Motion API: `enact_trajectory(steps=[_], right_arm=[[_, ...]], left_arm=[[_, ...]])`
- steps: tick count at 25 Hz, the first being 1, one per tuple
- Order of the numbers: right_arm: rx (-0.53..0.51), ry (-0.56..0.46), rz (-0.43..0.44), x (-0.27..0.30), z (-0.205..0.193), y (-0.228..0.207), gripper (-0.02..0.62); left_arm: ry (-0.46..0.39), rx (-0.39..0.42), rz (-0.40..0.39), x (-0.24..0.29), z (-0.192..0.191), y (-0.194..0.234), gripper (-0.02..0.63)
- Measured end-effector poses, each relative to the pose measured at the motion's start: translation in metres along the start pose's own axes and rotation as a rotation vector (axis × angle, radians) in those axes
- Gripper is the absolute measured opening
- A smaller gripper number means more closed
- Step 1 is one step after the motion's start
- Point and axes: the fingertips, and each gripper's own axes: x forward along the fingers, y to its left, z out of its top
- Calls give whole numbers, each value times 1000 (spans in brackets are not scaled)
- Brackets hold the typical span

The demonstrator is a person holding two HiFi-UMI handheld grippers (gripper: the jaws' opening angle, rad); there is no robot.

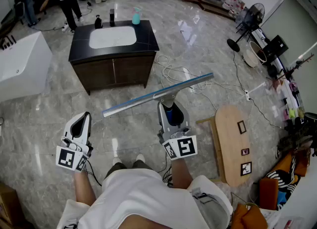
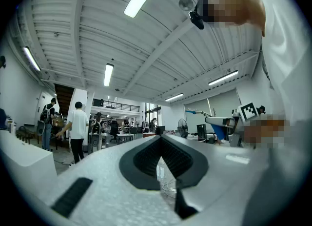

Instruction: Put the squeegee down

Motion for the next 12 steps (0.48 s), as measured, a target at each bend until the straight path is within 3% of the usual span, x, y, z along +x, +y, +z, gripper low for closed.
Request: enact_trajectory(steps=[12], right_arm=[[2,2,4,-2,-1,2,137]], left_arm=[[1,-1,1,-3,0,-2,5]])
